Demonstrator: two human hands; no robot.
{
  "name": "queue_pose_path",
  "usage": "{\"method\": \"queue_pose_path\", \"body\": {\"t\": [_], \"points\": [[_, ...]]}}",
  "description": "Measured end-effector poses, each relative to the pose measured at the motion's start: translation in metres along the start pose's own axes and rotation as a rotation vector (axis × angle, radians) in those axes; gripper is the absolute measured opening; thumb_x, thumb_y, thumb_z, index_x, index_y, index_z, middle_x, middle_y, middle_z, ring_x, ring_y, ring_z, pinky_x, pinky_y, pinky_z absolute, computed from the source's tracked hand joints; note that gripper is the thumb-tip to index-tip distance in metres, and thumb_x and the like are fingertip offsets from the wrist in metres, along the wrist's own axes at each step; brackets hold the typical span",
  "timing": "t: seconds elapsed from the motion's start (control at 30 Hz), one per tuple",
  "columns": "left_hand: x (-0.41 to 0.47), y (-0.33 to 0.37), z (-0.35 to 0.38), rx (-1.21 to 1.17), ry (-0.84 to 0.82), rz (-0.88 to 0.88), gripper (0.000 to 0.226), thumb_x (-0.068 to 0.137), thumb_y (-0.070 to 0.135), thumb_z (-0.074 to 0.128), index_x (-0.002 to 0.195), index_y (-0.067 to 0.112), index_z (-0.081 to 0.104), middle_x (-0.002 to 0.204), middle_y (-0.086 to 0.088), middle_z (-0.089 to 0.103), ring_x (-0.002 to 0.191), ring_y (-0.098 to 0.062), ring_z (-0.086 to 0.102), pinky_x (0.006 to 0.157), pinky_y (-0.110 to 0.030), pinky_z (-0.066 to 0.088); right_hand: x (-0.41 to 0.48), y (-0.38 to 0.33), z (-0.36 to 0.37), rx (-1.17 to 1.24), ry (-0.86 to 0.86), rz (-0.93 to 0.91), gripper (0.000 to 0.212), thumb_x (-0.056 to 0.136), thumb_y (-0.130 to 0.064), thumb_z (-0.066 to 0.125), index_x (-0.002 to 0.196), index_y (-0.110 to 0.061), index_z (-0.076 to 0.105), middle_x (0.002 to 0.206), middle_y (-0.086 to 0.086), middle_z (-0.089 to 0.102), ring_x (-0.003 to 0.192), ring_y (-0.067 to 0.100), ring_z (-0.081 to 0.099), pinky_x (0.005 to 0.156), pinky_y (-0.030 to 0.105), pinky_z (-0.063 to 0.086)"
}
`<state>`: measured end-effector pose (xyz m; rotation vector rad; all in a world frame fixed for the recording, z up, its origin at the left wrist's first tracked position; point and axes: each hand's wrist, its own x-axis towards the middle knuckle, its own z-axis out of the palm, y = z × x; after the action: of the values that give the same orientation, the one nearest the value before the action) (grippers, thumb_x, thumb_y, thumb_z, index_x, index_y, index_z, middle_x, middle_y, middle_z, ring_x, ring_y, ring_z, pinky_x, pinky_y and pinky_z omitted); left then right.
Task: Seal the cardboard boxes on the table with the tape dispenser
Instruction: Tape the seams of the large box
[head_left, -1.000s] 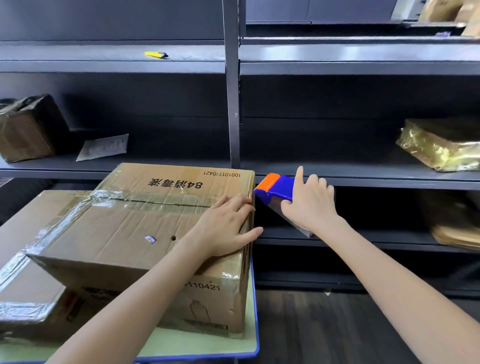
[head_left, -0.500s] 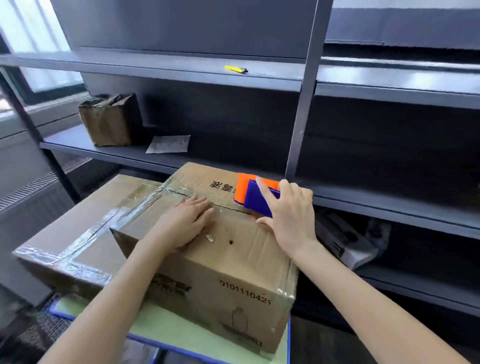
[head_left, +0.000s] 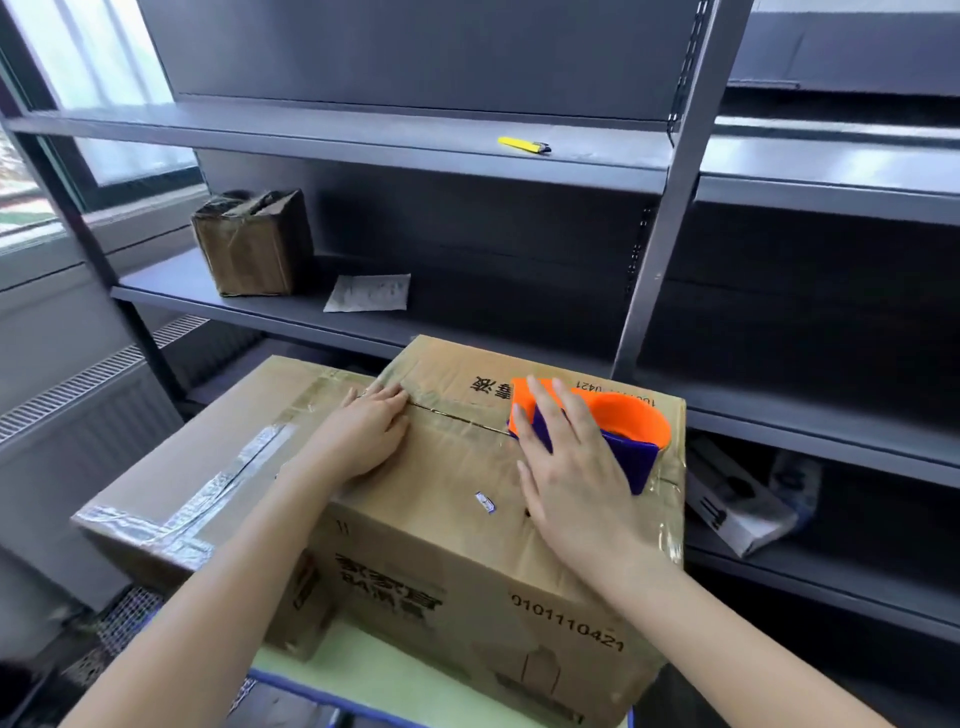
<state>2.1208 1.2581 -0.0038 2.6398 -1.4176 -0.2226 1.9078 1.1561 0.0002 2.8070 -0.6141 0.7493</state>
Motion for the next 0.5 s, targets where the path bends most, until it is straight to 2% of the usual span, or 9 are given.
{"method": "queue_pose_path", "body": {"t": [0.07, 0.13, 0.2, 0.27, 0.3, 0.37, 0.47, 0.5], "points": [[0.005, -0.007, 0.001, 0.001, -0.012, 0.013, 0.049, 0.102, 0.027, 0.028, 0.149, 0.014, 0.023, 0.158, -0.001, 0.013, 0.146, -0.017, 0.005, 0.118, -0.041, 0.003, -0.001, -0.012, 0.003, 0.09, -0.085, -0.036, 0.051, 0.073, -0.019, 0.077, 0.12, -0.004, 0.063, 0.131, 0.016, 0.056, 0.123, 0.03, 0.052, 0.101, 0.042, 0.043], [0.009, -0.013, 0.001, -0.006, -0.011, 0.033, 0.049, 0.102, 0.027, 0.029, 0.149, 0.016, 0.022, 0.158, 0.001, 0.013, 0.146, -0.017, 0.005, 0.118, -0.041, 0.003, -0.002, -0.025, 0.002, 0.164, -0.222, -0.043, 0.05, 0.084, -0.024, 0.067, 0.129, -0.005, 0.055, 0.138, 0.015, 0.049, 0.129, 0.029, 0.046, 0.106, 0.041, 0.032], [0.008, -0.017, 0.002, -0.043, 0.002, 0.054, 0.049, 0.103, 0.028, 0.029, 0.15, 0.018, 0.022, 0.158, 0.003, 0.012, 0.146, -0.015, 0.005, 0.118, -0.036, 0.004, -0.001, -0.034, 0.001, 0.204, -0.311, -0.05, 0.053, 0.095, -0.032, 0.049, 0.141, -0.007, 0.039, 0.15, 0.014, 0.032, 0.138, 0.028, 0.031, 0.111, 0.038, 0.021], [0.005, -0.02, 0.004, -0.069, 0.03, 0.068, 0.049, 0.103, 0.03, 0.029, 0.15, 0.02, 0.022, 0.157, 0.005, 0.012, 0.145, -0.012, 0.004, 0.116, -0.031, 0.007, 0.002, -0.041, -0.001, 0.2, -0.459, -0.022, 0.061, 0.099, -0.045, 0.032, 0.149, -0.013, 0.021, 0.157, 0.008, 0.014, 0.144, 0.023, 0.013, 0.116, 0.035, 0.012], [0.004, -0.022, 0.006, -0.059, 0.046, 0.073, 0.049, 0.103, 0.032, 0.029, 0.15, 0.021, 0.022, 0.157, 0.007, 0.012, 0.145, -0.011, 0.004, 0.116, -0.029, 0.009, 0.003, -0.045, -0.002, 0.176, -0.53, -0.01, 0.065, 0.098, -0.051, 0.027, 0.15, -0.014, 0.016, 0.158, 0.007, 0.01, 0.145, 0.021, 0.008, 0.116, 0.034, 0.008], [0.001, -0.022, 0.008, -0.025, 0.072, 0.076, 0.049, 0.102, 0.034, 0.027, 0.15, 0.024, 0.021, 0.157, 0.009, 0.011, 0.145, -0.009, 0.004, 0.114, -0.028, 0.011, 0.003, -0.051, -0.002, 0.113, -0.562, -0.004, 0.073, 0.094, -0.06, 0.018, 0.15, -0.014, 0.013, 0.157, 0.009, 0.008, 0.145, 0.023, 0.006, 0.116, 0.036, 0.006], [0.0, -0.021, 0.011, 0.02, 0.092, 0.073, 0.05, 0.103, 0.035, 0.023, 0.15, 0.023, 0.019, 0.157, 0.008, 0.01, 0.145, -0.009, 0.003, 0.114, -0.027, 0.009, -0.002, -0.069, 0.004, 0.005, -0.565, 0.009, 0.099, 0.074, -0.071, -0.009, 0.149, -0.009, 0.009, 0.156, 0.016, 0.004, 0.144, 0.032, 0.005, 0.116, 0.044, 0.004], [0.0, -0.02, 0.011, 0.035, 0.097, 0.073, 0.05, 0.103, 0.035, 0.022, 0.15, 0.022, 0.018, 0.158, 0.007, 0.011, 0.145, -0.01, 0.003, 0.114, -0.027, 0.009, -0.004, -0.076, 0.008, -0.007, -0.563, 0.036, 0.106, 0.069, -0.074, -0.011, 0.149, -0.006, 0.011, 0.155, 0.019, 0.007, 0.144, 0.036, 0.008, 0.115, 0.047, 0.006]]}}
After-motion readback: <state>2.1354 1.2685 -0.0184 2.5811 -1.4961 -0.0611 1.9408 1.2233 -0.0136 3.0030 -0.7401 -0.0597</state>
